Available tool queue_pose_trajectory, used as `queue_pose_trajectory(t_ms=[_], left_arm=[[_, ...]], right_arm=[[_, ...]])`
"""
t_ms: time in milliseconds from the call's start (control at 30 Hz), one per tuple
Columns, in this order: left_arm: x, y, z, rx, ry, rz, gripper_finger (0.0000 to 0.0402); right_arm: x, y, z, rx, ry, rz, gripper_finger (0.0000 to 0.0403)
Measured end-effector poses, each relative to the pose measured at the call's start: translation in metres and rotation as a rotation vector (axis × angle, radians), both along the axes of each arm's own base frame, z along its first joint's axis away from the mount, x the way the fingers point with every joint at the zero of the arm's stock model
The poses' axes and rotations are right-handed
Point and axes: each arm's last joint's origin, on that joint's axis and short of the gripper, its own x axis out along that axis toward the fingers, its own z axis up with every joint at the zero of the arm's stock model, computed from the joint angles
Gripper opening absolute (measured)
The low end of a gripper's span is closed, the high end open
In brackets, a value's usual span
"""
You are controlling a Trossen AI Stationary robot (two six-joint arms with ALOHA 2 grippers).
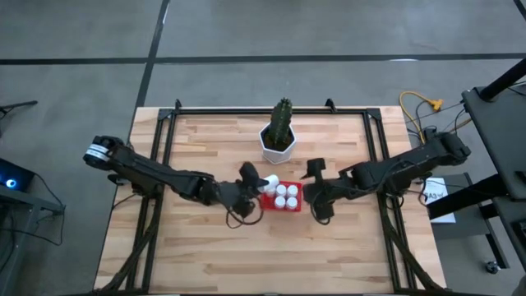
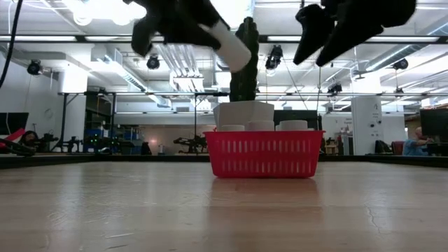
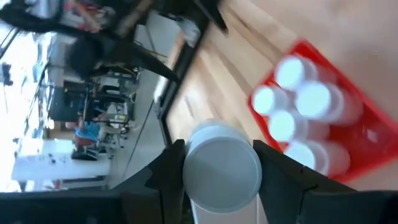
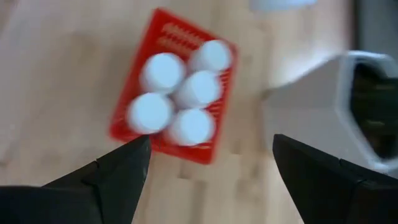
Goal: Pick and place pill bottles into a basket
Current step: Put the white pill bottle into the red bin
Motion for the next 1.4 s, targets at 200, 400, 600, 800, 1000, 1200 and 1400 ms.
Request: queue_pose_trajectory(t_ms=[200, 400, 600, 800, 1000, 1200, 1400], left_arm=[[-0.016, 0.004, 0.032, -0.225, -0.149, 0.032, 0.0144], [-0.037, 0.01, 0.066, -0.477, -0.309, 0.076, 0.0144], [-0.054, 0.022, 0.089, -0.664, -0.352, 0.101, 0.0144], [-0.052, 0.025, 0.088, -0.798, -0.241, 0.096, 0.0144], [-0.039, 0.023, 0.072, -0.787, -0.12, 0.112, 0.0144], [-0.025, 0.026, 0.071, -0.823, -0.058, 0.16, 0.0144], [-0.005, 0.028, 0.06, -0.858, 0.082, 0.182, 0.0144]], right_arm=[[-0.012, -0.012, 0.02, -0.202, -0.152, -0.215, 0.0325], [-0.027, -0.023, 0.04, -0.375, -0.289, -0.387, 0.0325], [-0.045, -0.033, 0.059, -0.257, -0.404, -0.476, 0.0325], [-0.067, -0.035, 0.077, -0.025, -0.437, -0.349, 0.0325], [-0.081, -0.034, 0.082, 0.144, -0.421, -0.199, 0.0325], [-0.085, -0.033, 0.081, 0.183, -0.406, -0.166, 0.0325], [-0.084, -0.033, 0.071, 0.175, -0.368, -0.173, 0.0325]])
